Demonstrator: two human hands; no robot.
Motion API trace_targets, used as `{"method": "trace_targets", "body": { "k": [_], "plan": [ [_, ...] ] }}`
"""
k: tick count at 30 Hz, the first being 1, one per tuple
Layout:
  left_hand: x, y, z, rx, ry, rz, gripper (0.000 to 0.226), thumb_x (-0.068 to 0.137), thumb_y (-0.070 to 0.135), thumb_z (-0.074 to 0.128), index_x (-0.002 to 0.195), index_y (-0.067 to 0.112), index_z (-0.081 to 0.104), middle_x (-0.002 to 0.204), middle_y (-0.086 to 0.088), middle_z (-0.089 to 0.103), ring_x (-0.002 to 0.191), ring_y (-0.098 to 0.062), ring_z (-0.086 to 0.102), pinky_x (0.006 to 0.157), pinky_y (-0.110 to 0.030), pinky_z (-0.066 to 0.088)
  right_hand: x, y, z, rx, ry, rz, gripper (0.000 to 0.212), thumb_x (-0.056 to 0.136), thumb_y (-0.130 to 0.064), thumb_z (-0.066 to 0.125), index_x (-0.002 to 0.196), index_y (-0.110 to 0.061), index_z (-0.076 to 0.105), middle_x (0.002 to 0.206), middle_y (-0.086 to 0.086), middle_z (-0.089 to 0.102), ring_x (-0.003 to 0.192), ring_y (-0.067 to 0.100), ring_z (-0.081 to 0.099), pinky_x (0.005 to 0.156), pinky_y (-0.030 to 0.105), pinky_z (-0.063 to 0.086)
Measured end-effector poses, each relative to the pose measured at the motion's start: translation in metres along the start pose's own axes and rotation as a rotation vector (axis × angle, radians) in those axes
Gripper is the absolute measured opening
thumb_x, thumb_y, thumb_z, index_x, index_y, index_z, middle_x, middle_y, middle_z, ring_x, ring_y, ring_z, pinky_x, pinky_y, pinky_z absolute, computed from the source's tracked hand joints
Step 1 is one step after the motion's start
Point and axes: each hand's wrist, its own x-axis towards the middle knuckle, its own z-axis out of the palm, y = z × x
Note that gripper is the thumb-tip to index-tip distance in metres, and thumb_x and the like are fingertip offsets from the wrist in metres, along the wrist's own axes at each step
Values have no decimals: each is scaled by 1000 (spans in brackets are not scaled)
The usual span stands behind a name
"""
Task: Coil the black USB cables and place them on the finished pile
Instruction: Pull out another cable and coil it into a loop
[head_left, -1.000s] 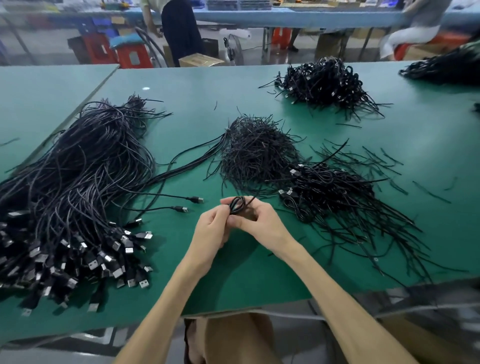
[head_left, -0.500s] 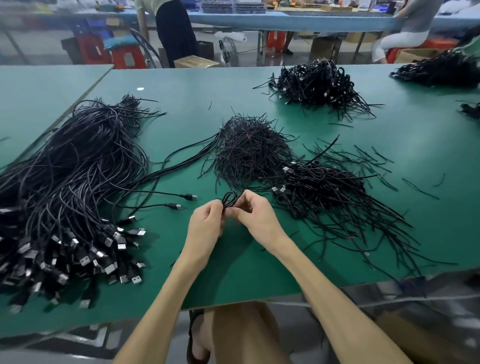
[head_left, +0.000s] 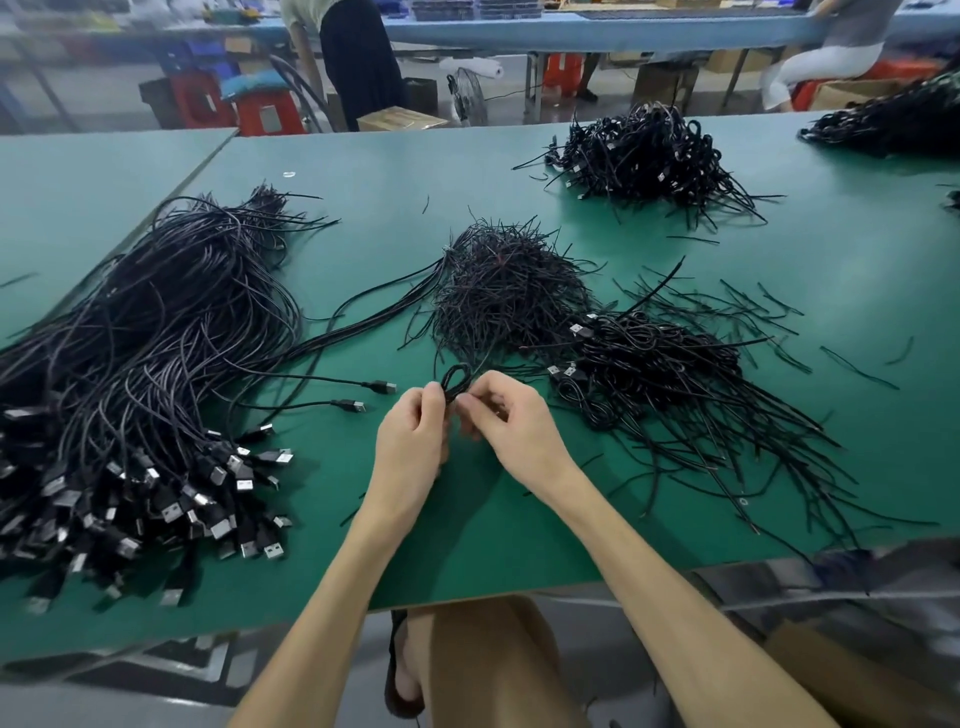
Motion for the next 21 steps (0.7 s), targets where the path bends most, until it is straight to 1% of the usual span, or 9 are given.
{"method": "trace_targets", "body": {
  "k": [4, 7, 9, 11, 13, 15, 17, 18, 21],
  "plan": [
    [-3, -2, -3, -104, -57, 9, 19, 109, 37, 41, 108, 21, 51, 67, -1, 61, 40, -15, 38, 36, -25, 30, -2, 3, 1, -19, 59, -19, 15, 99, -12, 63, 85, -8, 61, 71, -3, 65, 68, 14, 60, 72, 45, 51],
    [-5, -2, -10, -220, -140, 69, 37, 112, 35, 34, 94, 24, 65, 75, -13, 70, 41, -25, 49, 40, -25, 37, -2, 4, -1, -13, 64, -41, 16, 100, -6, 59, 83, -7, 59, 71, 3, 64, 70, 24, 59, 72, 45, 50],
    [-6, -2, -11, -197, -172, 106, 38, 111, 35, 39, 91, 15, 65, 80, -16, 74, 47, -27, 58, 42, -26, 42, -1, 5, -3, 34, 54, -41, 18, 99, 1, 56, 82, -6, 57, 67, 3, 61, 64, 20, 56, 69, 41, 50],
    [-7, -4, -9, -139, -188, 159, 31, 107, 34, 50, 93, 11, 65, 81, -14, 74, 55, -25, 63, 47, -27, 46, -1, 7, -5, 112, 47, -14, 17, 98, 8, 52, 84, -2, 57, 72, 14, 63, 65, 19, 56, 68, 40, 50],
    [-8, -6, -8, -101, -166, 196, 20, 100, 34, 61, 92, 18, 69, 75, -10, 70, 58, -23, 60, 50, -30, 48, 1, 8, -7, 177, 50, 15, 17, 98, 11, 50, 87, 1, 59, 80, 20, 65, 72, 21, 57, 71, 41, 51],
    [-6, -6, -10, -66, -129, 214, 11, 96, 32, 66, 91, 24, 70, 67, -6, 63, 55, -21, 54, 50, -32, 48, 4, 8, -6, 211, 49, 34, 18, 98, 11, 49, 88, 1, 59, 80, 18, 63, 74, 18, 56, 73, 35, 50],
    [-6, -5, -10, -56, -96, 244, 3, 98, 23, 66, 96, 22, 66, 70, -3, 62, 56, -23, 55, 49, -34, 48, 6, 8, -6, 232, 41, 41, 18, 98, 11, 49, 87, 0, 58, 77, 10, 60, 72, 12, 54, 71, 26, 48],
    [-6, -5, -8, -49, -77, 267, 4, 99, 17, 66, 100, 20, 63, 77, -2, 63, 60, -23, 57, 48, -34, 49, 6, 9, -6, 243, 36, 45, 19, 98, 11, 49, 87, -1, 58, 76, 7, 60, 71, 11, 54, 70, 23, 47],
    [-13, 3, -4, -59, -66, 300, 24, 97, 5, 66, 112, 24, 60, 97, -5, 60, 71, -21, 63, 52, -31, 54, 3, 12, -8, 292, 10, 77, 20, 101, 8, 47, 88, -1, 58, 80, 9, 61, 73, 16, 56, 72, 27, 48]
  ]
}}
